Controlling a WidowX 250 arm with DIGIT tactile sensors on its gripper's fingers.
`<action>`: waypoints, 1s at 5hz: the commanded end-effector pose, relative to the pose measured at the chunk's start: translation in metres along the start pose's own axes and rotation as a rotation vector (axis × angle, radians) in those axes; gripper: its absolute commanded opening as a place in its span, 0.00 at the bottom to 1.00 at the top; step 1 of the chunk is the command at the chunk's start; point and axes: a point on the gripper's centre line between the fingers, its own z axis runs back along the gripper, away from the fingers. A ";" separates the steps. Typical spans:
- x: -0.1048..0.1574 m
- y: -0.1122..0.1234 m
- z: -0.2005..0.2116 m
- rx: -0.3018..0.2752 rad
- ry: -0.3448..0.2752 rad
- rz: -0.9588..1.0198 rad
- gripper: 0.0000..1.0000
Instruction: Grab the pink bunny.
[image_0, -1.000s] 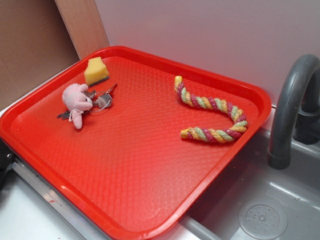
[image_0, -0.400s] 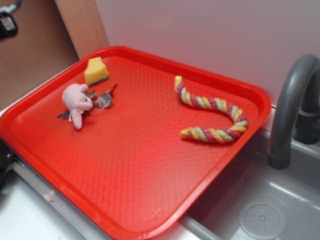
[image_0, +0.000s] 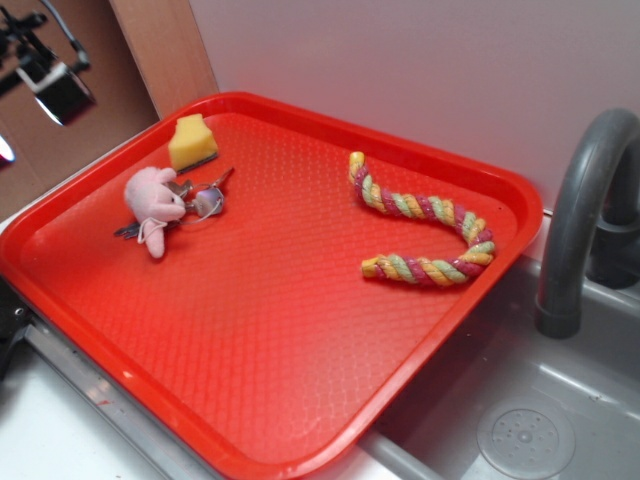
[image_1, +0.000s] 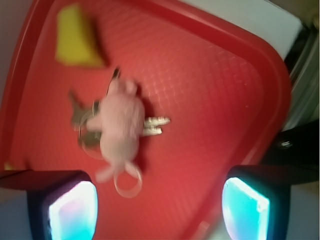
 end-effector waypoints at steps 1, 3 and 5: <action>-0.003 -0.033 -0.067 0.048 -0.074 0.006 1.00; 0.008 -0.029 -0.107 0.111 -0.089 0.021 1.00; 0.002 -0.026 -0.105 0.146 -0.164 -0.059 0.00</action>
